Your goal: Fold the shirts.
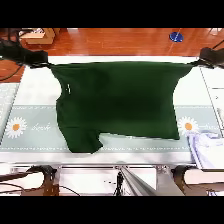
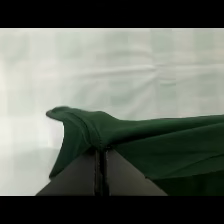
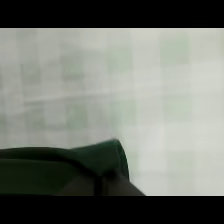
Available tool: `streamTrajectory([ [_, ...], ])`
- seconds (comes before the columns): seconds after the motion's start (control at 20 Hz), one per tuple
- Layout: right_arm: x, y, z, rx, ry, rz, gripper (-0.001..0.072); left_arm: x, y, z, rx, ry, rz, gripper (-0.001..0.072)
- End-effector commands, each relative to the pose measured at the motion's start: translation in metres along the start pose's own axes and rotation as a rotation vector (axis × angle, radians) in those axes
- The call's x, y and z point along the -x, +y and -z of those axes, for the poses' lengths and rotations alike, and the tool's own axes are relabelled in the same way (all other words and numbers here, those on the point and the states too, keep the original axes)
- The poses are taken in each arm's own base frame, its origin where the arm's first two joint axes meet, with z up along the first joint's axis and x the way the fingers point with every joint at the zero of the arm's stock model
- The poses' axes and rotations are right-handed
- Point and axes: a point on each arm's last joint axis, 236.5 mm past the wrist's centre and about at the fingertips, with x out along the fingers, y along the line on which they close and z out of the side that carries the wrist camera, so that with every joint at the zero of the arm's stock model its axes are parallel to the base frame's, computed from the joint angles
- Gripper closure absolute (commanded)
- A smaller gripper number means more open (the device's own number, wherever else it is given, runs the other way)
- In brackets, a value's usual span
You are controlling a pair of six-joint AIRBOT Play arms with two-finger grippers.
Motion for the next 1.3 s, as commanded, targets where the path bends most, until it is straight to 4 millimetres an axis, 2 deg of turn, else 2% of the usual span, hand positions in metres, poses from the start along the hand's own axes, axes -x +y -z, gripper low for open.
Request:
streamTrajectory([
  [0.0, -0.04, -0.005, -0.024, -0.047, -0.074, -0.041, 0.0692, -0.042, 0.007, -0.022, 0.011, -0.077, -0.012, 0.0674],
  [0.2, -0.079, -0.013, -0.009, -0.077, -0.001, -0.054, 0.0692, -0.081, 0.0, -0.028, -0.001, -0.102, -0.007, 0.0675],
  [0.35, -0.105, -0.008, 0.007, -0.027, 0.063, -0.037, 0.0692, -0.112, -0.009, -0.012, -0.012, -0.046, 0.006, 0.0674],
  [0.45, -0.114, -0.012, 0.017, 0.025, 0.105, 0.016, 0.0692, -0.126, -0.008, -0.001, -0.017, -0.005, 0.002, 0.0675],
  [0.55, -0.112, -0.026, 0.02, 0.067, 0.12, 0.104, 0.0692, -0.128, 0.001, 0.008, -0.048, 0.032, -0.033, 0.0675],
  [0.65, -0.105, -0.024, 0.025, 0.07, 0.142, 0.104, 0.0692, -0.122, 0.01, 0.026, -0.066, 0.113, -0.07, 0.0675],
  [0.75, -0.096, -0.022, 0.052, 0.066, 0.257, 0.094, 0.0692, -0.111, 0.015, 0.066, -0.036, 0.287, -0.093, 0.0675],
  [0.85, -0.088, -0.021, 0.079, 0.06, 0.377, 0.09, 0.0692, -0.104, 0.014, 0.09, -0.032, 0.396, -0.089, 0.0675],
  [0.95, -0.084, -0.025, 0.086, 0.056, 0.412, 0.109, 0.0692, -0.101, 0.014, 0.096, -0.031, 0.424, -0.089, 0.0675],
  [1.05, -0.085, -0.035, 0.087, 0.046, 0.418, 0.151, 0.0692, -0.107, 0.015, 0.099, -0.029, 0.433, -0.089, 0.0675],
  [1.25, -0.097, -0.036, 0.107, 0.015, 0.486, 0.135, 0.0692, -0.121, 0.016, 0.111, 0.003, 0.475, -0.082, 0.0674],
])
